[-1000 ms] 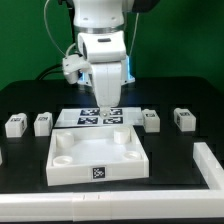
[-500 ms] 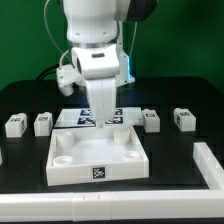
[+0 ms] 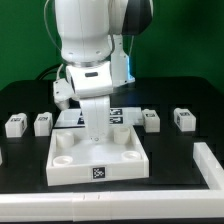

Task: Assemble one leg

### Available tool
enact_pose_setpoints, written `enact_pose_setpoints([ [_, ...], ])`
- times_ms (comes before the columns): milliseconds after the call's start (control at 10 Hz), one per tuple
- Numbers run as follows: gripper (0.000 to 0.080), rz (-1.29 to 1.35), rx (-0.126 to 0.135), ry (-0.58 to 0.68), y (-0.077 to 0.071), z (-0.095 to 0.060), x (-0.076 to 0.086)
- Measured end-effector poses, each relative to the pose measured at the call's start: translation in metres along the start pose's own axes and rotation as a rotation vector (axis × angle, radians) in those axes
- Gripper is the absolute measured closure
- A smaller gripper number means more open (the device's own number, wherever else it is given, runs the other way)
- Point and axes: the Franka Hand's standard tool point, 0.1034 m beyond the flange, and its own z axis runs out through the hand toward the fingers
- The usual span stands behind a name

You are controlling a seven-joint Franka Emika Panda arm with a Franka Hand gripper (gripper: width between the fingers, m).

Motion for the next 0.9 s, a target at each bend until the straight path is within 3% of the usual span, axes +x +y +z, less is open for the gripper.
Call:
enact_pose_setpoints([
  [200,0.015,0.007,0.002,0.001,-0.0006,0.0011,0.0],
  [400,0.0398,0.007,0.003,0.001,-0.0009,0.0015,-0.0002],
  [500,0.0398,0.007,0.003,0.001,-0.0009,0.0015,-0.0002],
  [600,0.0581,0.007,0.003,0.001,-0.001,0.0016,-0.0002],
  [700,0.0712,0.008,0.002,0.001,-0.0007,0.0013,-0.0006],
  [900,0.0729,0.008,-0.006,-0.001,0.0009,0.0004,-0.001],
])
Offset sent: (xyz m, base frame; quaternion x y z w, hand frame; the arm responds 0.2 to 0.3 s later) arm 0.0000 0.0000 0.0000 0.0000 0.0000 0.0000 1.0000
